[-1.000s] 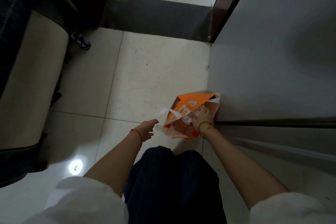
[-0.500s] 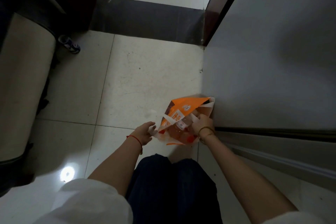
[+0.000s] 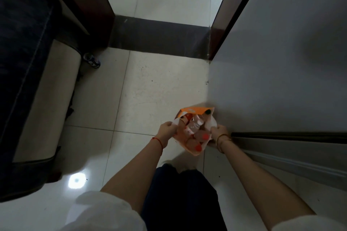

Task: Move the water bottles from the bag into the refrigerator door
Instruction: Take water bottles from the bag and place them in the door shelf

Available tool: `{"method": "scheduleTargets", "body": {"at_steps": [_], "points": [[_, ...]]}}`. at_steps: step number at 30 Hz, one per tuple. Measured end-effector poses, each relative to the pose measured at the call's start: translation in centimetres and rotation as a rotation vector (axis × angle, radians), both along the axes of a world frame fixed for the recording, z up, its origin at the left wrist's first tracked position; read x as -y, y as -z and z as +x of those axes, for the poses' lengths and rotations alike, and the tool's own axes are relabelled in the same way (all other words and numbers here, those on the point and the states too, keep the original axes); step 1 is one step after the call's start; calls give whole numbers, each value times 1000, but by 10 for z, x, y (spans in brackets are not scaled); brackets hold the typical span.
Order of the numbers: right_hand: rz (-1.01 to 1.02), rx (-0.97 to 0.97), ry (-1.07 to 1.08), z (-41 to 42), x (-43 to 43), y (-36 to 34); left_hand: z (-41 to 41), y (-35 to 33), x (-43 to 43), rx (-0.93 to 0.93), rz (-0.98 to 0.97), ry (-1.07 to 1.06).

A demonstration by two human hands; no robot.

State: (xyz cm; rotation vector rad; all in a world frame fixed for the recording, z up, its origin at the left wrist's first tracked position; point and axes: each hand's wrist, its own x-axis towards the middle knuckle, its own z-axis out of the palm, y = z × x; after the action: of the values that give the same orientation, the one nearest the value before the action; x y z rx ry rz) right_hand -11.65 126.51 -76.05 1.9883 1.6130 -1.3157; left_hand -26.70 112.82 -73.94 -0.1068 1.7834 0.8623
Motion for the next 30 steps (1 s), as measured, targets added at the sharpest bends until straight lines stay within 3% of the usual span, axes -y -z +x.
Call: {"method": "scheduleTargets", "body": {"at_steps": [13,24,30], "points": [[-39,-81,-128,2,68,-204,-9,-210,40,-135,42,-73],[34,-138,-180,21,112,-393,15,-414,101,-244,69,41],[61,-213,-98,62,127,-463,43,-488,116,-267,255,53]]}}
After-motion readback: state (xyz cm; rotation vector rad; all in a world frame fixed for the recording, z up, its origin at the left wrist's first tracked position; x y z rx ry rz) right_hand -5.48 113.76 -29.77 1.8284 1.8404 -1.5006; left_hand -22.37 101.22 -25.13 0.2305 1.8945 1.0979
